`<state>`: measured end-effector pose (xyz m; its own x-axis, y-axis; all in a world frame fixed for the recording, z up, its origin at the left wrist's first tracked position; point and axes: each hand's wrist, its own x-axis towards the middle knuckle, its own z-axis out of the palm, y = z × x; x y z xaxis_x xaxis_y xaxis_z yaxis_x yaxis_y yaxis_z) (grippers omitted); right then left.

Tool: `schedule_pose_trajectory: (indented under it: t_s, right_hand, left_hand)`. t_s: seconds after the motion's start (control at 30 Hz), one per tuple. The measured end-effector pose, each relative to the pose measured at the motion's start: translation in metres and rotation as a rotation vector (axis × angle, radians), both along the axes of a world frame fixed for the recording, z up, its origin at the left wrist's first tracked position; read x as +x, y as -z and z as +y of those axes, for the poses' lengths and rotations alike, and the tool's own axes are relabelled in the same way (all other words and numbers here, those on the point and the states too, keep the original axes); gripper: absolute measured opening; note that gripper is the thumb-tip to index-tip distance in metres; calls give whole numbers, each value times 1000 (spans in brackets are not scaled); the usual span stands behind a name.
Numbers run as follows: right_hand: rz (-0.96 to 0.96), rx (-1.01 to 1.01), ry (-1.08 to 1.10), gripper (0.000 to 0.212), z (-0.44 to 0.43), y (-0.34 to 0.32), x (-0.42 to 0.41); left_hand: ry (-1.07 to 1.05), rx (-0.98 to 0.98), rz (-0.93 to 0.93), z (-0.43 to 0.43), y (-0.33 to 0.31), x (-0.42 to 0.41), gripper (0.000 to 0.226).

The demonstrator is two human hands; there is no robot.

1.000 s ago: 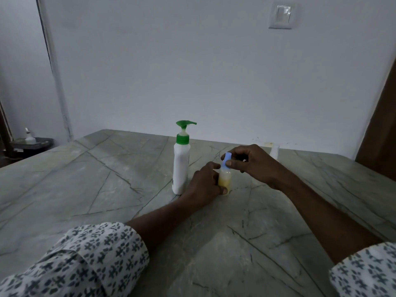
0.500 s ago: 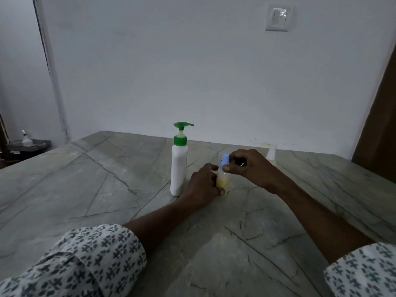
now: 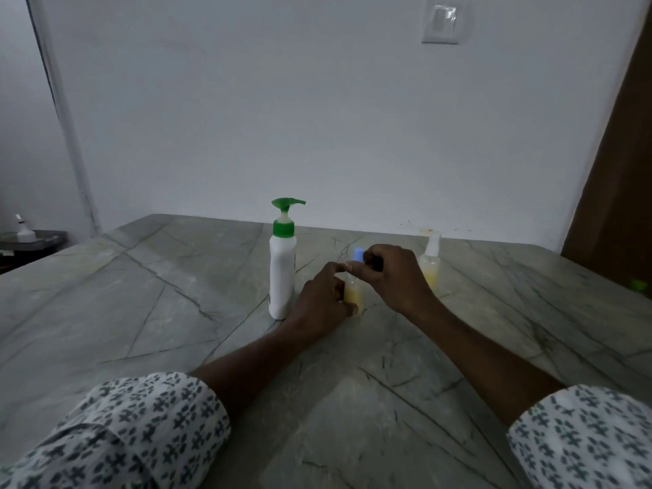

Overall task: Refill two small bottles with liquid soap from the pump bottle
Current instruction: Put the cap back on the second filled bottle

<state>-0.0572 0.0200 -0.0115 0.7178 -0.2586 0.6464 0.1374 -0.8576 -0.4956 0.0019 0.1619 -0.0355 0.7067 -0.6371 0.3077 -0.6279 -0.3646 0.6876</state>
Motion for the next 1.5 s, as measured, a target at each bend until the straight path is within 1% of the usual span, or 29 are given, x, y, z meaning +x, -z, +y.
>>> schedule_pose_trajectory:
  t_s: [0.07,0.13,0.2,0.23,0.3,0.37,0.43,0.53,0.63,0.73,0.87,0.93,1.0,1.17,1.33,1.5]
  right_hand:
    - [-9,14,33,45,4,0,-2]
    - [-1,33,42,39,4,1,-3]
    - [71,79,6,32,1,3,-5]
    - [145,124,-31,34,-2,4,-7]
    - [302,245,-131,39,-10,9,-11]
    - [364,340,-210,38,-16,17,-15]
    - [344,358,-217,35,-16,23,-14]
    - [298,343,-160,25,-9,27,-10]
    - [274,339,-70,31,-4,30,-8]
    - [224,291,46,35,1,33,-8]
    - [77,296,256,35,1,21,4]
    - [48,317,315,33,-3,13,16]
    - [64,327,333,36,-4,11,28]
    - [129,295,352,40,-7,23,44]
    - [146,315,381,40,-16,27,44]
    - [183,327,351,40,-17,32,44]
  left_hand:
    - [-7,-34,10,1,0,-2,69]
    - [-25,-55,18,2,0,-2,63]
    - [-37,-43,-9,0,-1,-1,49]
    - [-31,-46,-18,0,-1,0,47]
    - [-7,-69,0,1,-1,0,61]
    - [6,-80,36,1,0,0,76]
    - [8,-85,59,0,3,2,83]
    - [-3,-83,70,-1,6,5,84]
    - [2,-55,70,-2,8,7,81]
    - [-3,-33,52,-2,7,7,78]
    - [-2,-19,5,0,7,4,76]
    - [3,-41,-12,0,6,2,74]
    - [-8,-57,-34,0,6,0,72]
    - [-9,-17,-32,2,6,0,67]
    - [-3,12,-21,2,6,0,66]
    - [5,21,-32,2,5,-3,63]
